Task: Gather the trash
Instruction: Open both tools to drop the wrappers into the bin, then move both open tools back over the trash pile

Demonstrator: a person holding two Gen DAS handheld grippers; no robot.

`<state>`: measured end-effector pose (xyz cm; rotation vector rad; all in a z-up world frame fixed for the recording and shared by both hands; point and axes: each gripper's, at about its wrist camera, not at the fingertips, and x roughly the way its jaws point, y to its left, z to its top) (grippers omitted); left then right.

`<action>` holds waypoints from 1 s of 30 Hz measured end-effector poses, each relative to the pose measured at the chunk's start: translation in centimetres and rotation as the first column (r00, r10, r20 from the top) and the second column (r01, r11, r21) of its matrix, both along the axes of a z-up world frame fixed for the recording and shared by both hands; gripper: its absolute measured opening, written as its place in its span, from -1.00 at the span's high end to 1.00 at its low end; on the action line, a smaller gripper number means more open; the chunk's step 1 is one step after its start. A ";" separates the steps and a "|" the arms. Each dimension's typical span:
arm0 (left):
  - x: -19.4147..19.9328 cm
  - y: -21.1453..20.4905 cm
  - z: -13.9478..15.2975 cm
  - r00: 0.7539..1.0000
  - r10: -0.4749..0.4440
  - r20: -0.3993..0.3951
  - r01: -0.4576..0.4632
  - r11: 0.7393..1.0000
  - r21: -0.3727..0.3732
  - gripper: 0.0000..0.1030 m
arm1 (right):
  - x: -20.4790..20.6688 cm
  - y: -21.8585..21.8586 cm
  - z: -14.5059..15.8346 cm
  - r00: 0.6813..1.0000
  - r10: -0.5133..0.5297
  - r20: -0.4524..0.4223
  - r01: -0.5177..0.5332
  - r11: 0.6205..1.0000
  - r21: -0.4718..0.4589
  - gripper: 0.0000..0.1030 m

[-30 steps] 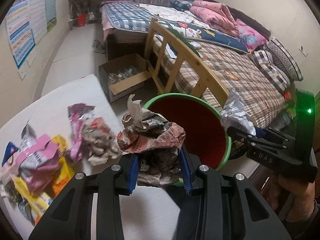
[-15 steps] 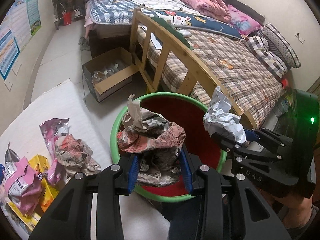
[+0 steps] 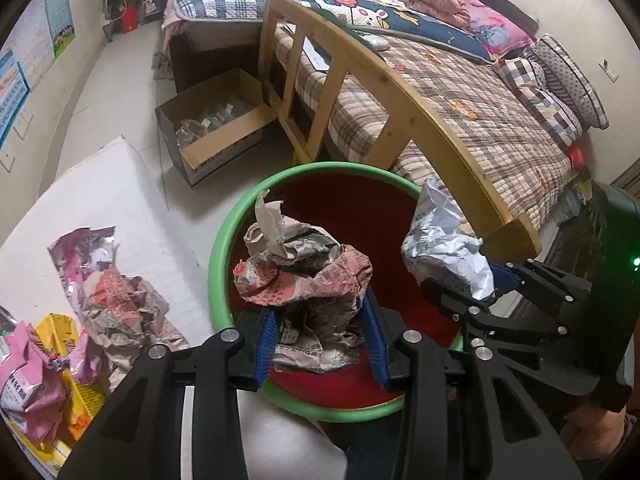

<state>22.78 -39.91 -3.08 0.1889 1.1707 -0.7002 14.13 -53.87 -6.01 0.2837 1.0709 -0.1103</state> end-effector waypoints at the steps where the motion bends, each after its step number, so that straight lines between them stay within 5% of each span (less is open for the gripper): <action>1: 0.2 -0.2 -0.1 1.000 -0.003 -0.017 0.002 1.000 -0.015 0.29 | 0.1 0.0 -0.1 1.000 0.001 -0.002 -0.001 1.000 0.003 0.09; 5: 0.4 -0.4 -0.1 1.000 -0.004 -0.031 0.003 0.999 -0.043 0.10 | 0.2 0.3 -0.3 1.000 0.009 -0.010 -0.009 1.000 -0.003 -0.07; 7: 0.5 -0.4 0.1 0.999 0.003 -0.034 -0.006 0.998 -0.061 -0.24 | 0.1 0.4 -0.2 1.000 0.012 -0.010 -0.012 1.000 -0.012 -0.21; 13: 0.6 0.6 1.0 0.999 0.031 -0.036 -0.035 0.995 -0.095 -0.77 | -0.2 1.0 0.3 1.000 0.020 -0.004 -0.020 0.999 -0.032 -0.53; 30: -1.4 10.9 5.9 0.976 0.214 0.044 -0.205 0.967 -0.153 -0.84 | -2.1 5.2 5.5 0.997 0.068 0.030 -0.064 0.990 -0.122 -0.91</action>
